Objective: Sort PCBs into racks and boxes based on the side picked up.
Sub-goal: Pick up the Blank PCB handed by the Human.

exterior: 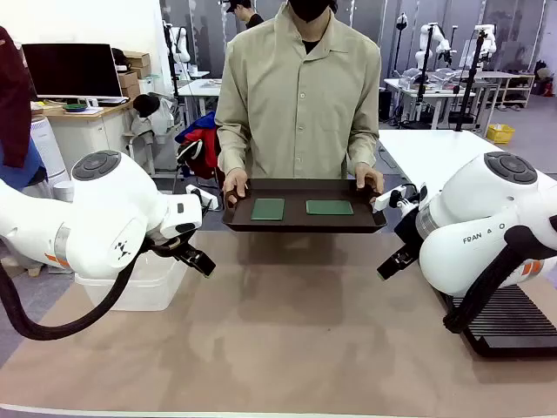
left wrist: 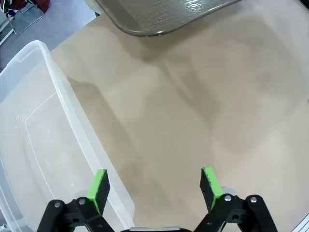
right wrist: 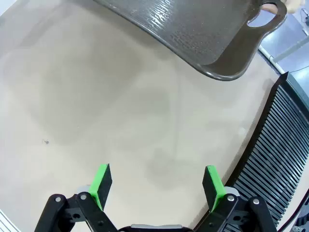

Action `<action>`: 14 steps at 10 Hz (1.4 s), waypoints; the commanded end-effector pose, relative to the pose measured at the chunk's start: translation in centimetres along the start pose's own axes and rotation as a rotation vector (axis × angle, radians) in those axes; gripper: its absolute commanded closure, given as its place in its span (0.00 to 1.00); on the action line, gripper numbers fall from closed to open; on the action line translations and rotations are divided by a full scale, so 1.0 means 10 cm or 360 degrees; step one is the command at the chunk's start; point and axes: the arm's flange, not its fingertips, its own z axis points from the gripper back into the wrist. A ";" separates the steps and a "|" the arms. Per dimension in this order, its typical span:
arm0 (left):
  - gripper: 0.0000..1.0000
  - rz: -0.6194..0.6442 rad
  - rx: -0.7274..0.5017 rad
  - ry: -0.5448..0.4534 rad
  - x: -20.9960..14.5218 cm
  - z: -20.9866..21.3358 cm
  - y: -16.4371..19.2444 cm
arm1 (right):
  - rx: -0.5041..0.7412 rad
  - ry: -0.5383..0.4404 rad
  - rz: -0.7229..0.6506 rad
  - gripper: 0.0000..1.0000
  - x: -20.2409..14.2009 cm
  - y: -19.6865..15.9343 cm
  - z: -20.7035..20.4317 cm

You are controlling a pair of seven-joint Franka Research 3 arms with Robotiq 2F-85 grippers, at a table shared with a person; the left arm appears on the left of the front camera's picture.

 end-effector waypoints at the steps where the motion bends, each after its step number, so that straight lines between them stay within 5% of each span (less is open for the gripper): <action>1: 0.00 0.0000 0.0000 0.0000 0.00 0.00 0.00 | 0.0000 0.0000 0.0000 0.00 0.00 0.00 0.00; 14: 0.00 0.0000 0.0000 0.0000 0.00 0.00 0.00 | 0.0000 0.0000 0.0001 0.00 0.00 0.00 0.00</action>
